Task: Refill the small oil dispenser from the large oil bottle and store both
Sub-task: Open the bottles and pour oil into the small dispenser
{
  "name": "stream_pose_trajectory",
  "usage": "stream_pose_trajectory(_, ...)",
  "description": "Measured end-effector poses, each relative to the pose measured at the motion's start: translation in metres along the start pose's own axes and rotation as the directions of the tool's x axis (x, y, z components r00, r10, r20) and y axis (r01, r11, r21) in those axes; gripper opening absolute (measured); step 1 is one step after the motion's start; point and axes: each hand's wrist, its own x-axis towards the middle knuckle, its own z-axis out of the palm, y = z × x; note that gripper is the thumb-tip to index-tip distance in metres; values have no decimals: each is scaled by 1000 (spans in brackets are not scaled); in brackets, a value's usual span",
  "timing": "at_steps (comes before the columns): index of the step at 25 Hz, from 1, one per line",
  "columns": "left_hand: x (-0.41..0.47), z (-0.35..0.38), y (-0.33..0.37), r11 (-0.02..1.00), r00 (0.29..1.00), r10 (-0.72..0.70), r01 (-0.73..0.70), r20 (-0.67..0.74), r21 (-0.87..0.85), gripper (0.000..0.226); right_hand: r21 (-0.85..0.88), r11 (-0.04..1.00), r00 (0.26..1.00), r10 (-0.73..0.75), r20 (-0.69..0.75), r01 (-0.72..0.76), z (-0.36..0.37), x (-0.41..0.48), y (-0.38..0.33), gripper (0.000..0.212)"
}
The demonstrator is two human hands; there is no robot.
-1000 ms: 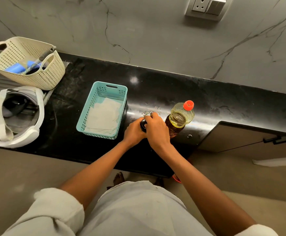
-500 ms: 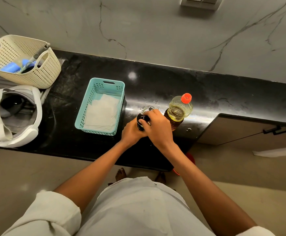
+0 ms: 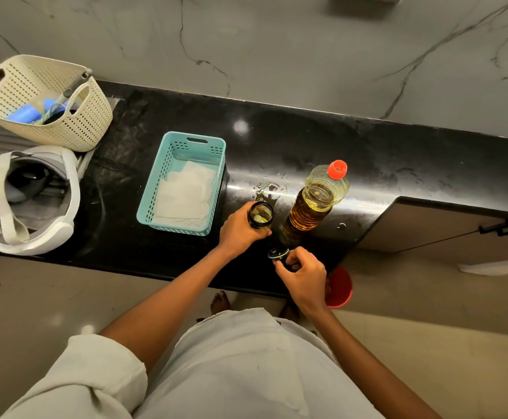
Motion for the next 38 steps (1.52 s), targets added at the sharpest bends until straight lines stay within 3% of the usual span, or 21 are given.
stream_pose_trajectory(5, 0, 0, -1, 1000, 1000, 0, 0, -2, -6, 78, -189, 979, 990, -54, 128, 78, 16, 4, 14, 25)
stream_pose_trajectory(9, 0, 0, 1, 1000, 1000, 1, -1, 1, -23, 75, -221, 968, 983, -79, 165, 115, 18, 9, 18, 27)
stream_pose_trajectory(13, -1, 0, 1, 1000, 1000, 2, -1, 11, -31, 77, -105, 989, 991, -88, 104, 99, 6, 6, 15, 26)
stream_pose_trajectory(15, -1, -1, 1, 999, 1000, 0, 1, 12, -36, 78, 35, 999, 999, -26, -27, 26, -11, 8, 10, 24)
stream_pose_trajectory(17, 0, 0, 0, 999, 1000, 0, 0, 17, -38, 80, 203, 976, 977, 117, -179, -80, -33, 24, 6, 45)
stream_pose_trajectory(20, 0, 1, -3, 999, 1000, -8, 9, 7, -47, 78, 374, 918, 960, 211, -183, -131, -55, 65, -2, 108)
stream_pose_trajectory(22, 1, 2, -4, 999, 1000, -1, 1, 5, -43, 77, 360, 927, 975, 165, -149, -102, -57, 86, -10, 126)
stream_pose_trajectory(24, 1, 3, -4, 999, 1000, 2, -2, 6, -42, 76, 340, 936, 981, 141, -136, -88, -50, 98, -12, 130)
stream_pose_trajectory(27, 1, 2, -2, 999, 1000, -4, 4, -3, -41, 75, 328, 940, 968, 163, -191, -93, -36, 107, -15, 125)
stream_pose_trajectory(32, 2, 2, -3, 999, 1000, -8, 8, 7, -40, 77, 323, 946, 955, 120, -270, -28, -24, 117, -22, 84)
stream_pose_trajectory(38, 1, 2, -5, 993, 1000, 9, -8, 6, -117, 75, 342, 940, 945, 130, -301, -21, -29, 124, -23, 53)
